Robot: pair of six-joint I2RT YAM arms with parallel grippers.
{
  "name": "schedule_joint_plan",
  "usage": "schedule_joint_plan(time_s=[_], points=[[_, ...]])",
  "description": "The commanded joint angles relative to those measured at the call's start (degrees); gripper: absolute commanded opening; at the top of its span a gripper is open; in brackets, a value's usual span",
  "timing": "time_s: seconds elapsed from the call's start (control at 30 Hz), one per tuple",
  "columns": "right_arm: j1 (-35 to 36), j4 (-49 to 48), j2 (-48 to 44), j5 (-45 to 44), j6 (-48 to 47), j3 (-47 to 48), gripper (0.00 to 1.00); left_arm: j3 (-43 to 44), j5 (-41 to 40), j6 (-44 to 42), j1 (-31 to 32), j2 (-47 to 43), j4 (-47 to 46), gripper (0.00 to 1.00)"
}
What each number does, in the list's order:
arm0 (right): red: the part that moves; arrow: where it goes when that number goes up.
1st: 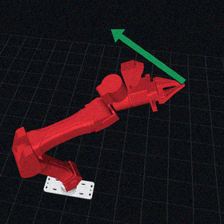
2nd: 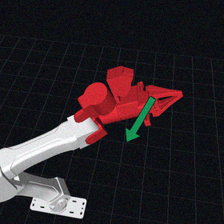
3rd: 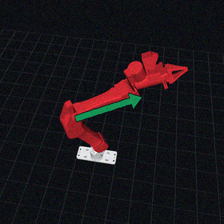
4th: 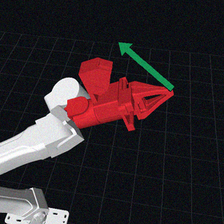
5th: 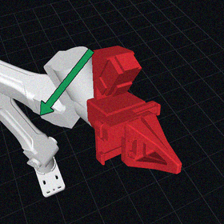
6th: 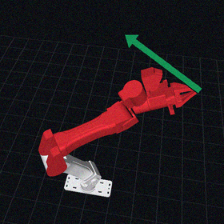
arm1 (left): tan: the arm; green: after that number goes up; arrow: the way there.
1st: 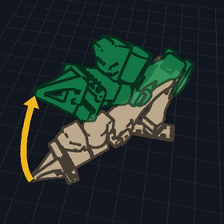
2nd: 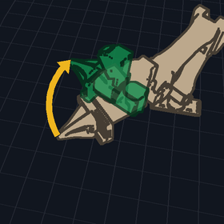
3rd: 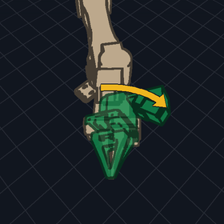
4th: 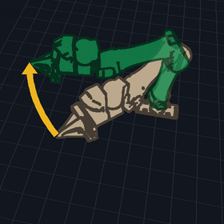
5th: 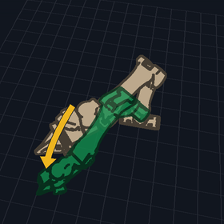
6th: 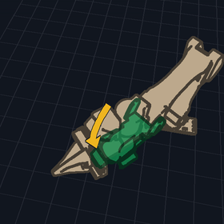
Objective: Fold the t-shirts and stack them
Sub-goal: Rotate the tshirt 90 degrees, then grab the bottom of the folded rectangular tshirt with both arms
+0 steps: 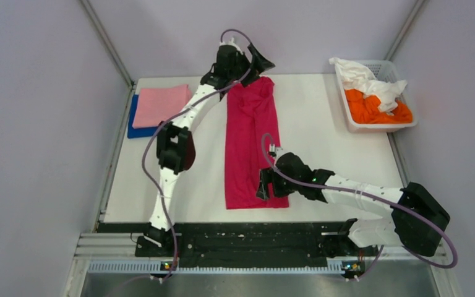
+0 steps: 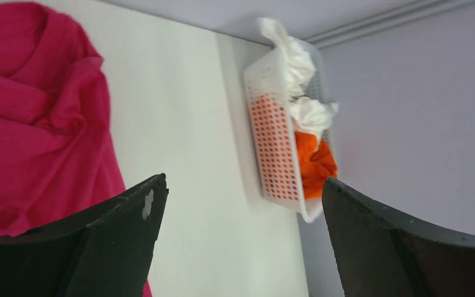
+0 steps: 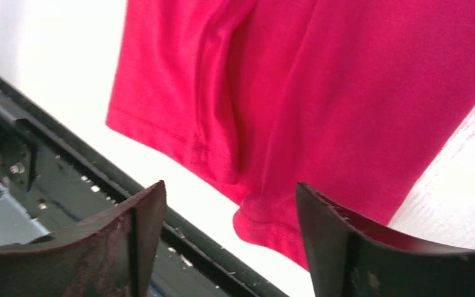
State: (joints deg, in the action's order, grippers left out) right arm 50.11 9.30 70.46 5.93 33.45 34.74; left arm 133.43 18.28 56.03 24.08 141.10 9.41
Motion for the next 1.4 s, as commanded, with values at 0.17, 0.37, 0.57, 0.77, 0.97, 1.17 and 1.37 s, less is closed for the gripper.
schedule_joint_plan(time_s=[0.17, 0.37, 0.57, 0.77, 0.97, 1.17, 1.37], points=[[2.2, 2.1, 8.4, -7.5, 1.8, 4.5, 0.55, -38.7, -6.9, -19.8, 1.0, -45.9, 12.3, 0.99], [3.9, 1.4, 10.7, -9.3, 3.0, 6.6, 0.13, -74.9, -12.2, -17.1, 2.4, -71.6, 7.4, 0.99], [6.5, 7.3, 7.3, -11.6, 3.3, 9.1, 0.00, -90.7, -14.2, -12.2, 4.7, -84.7, 15.0, 0.99], [8.5, 13.2, 6.6, -12.1, 3.2, 11.6, 0.03, -95.4, -14.4, -10.6, 10.8, -87.2, 19.1, 0.99], [8.9, 8.7, 9.5, -11.1, 3.2, 11.4, 0.03, -95.1, -12.3, -9.5, 14.5, -81.7, 23.2, 0.96], [9.0, -1.3, 15.3, -9.2, 4.2, 9.5, 0.12, -97.7, -12.9, -8.3, 15.5, -79.4, 24.3, 0.94], [9.0, 1.1, 12.9, -9.5, 4.6, 10.0, 0.77, -100.1, -10.8, -7.0, 16.5, -80.4, 23.3, 0.94]])
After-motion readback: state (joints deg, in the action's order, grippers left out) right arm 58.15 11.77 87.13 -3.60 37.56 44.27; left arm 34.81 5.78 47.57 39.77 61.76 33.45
